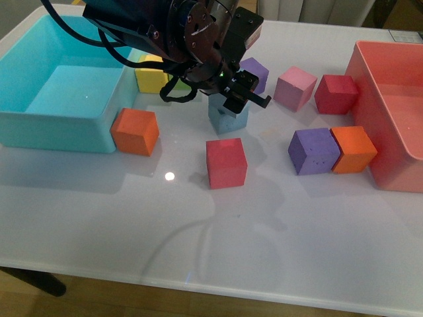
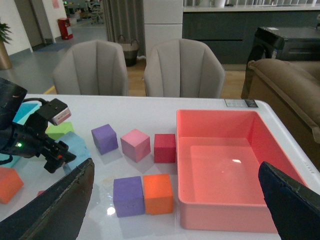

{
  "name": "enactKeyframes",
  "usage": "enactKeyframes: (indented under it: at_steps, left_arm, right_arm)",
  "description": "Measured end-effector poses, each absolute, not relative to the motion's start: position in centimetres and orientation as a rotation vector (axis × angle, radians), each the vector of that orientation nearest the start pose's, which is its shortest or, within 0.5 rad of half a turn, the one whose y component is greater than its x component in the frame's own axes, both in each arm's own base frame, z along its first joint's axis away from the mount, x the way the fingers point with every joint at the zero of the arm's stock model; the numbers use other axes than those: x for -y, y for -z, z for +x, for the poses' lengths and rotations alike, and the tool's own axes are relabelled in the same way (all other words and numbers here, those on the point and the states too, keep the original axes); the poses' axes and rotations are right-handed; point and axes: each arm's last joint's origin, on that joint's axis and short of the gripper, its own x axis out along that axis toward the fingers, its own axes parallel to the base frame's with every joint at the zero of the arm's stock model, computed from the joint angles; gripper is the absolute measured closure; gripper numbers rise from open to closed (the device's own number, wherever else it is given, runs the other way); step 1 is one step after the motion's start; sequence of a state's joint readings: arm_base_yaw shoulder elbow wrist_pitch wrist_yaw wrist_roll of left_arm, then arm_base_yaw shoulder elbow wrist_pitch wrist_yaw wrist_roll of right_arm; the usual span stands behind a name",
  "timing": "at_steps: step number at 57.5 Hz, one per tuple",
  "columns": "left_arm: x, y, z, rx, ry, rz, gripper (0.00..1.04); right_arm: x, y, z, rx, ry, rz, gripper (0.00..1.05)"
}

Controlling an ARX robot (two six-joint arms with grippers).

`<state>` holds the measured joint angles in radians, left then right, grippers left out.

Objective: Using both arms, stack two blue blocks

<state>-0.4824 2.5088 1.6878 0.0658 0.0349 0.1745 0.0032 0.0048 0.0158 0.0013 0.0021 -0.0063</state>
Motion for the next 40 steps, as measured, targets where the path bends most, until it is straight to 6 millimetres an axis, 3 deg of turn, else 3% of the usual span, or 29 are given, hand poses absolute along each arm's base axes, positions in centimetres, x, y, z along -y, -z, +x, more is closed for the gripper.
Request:
enactKeyframes:
  at_steps: [11, 26, 40]
  left_arm:
    - [23.8, -5.2, 45.3, -0.704, 0.558, 0.316, 0.08]
    - [22.7, -5.1, 43.8, -0.729, 0.553, 0.290, 0.09]
    - [19.9, -9.1, 40.5, -0.612, 0.519, 0.224, 0.09]
  right_arm:
    - [0.0, -16.9, 9.7, 0.012, -0.001, -0.006, 0.09]
    - [0.0, -16.9, 9.7, 0.012, -0.001, -0.006, 0.09]
    - [0.0, -16.9, 9.7, 0.012, -0.001, -0.006, 0.09]
